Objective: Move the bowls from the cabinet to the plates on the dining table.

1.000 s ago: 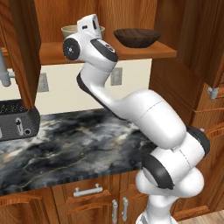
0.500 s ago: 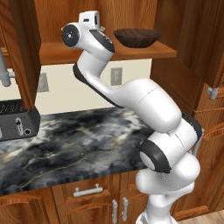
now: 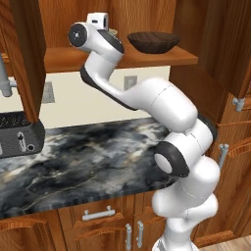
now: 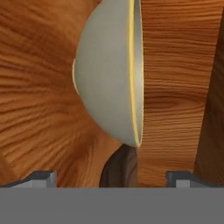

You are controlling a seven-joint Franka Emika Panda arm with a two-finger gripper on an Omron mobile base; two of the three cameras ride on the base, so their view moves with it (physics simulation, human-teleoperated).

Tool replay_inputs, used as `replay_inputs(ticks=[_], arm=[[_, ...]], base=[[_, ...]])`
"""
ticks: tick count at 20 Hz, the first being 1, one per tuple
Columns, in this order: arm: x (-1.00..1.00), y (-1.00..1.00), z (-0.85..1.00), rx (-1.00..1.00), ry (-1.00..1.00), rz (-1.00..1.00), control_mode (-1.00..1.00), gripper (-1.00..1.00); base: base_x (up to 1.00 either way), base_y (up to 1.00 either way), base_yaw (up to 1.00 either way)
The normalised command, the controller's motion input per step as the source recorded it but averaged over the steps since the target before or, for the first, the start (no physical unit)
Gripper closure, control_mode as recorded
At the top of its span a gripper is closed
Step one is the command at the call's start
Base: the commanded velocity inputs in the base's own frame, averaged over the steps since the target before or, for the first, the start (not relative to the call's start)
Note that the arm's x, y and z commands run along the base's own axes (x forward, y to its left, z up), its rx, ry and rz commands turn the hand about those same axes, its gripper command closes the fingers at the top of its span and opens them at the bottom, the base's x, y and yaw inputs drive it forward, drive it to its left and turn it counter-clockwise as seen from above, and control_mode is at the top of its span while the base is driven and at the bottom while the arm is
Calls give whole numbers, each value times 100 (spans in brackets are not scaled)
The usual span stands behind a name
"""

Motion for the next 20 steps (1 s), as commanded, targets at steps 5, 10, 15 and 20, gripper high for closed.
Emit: replay_inputs(ticks=[5, 10, 15, 20], arm=[[44, 27, -16, 4, 0, 1, -100, -100], [33, 20, 0, 5, 0, 1, -100, -100], [31, 13, 0, 6, 0, 0, -100, -100], [32, 16, -1, 5, 0, 1, -100, -100]], base=[[0, 0, 0], [0, 0, 0], [0, 0, 0], [0, 0, 0]])
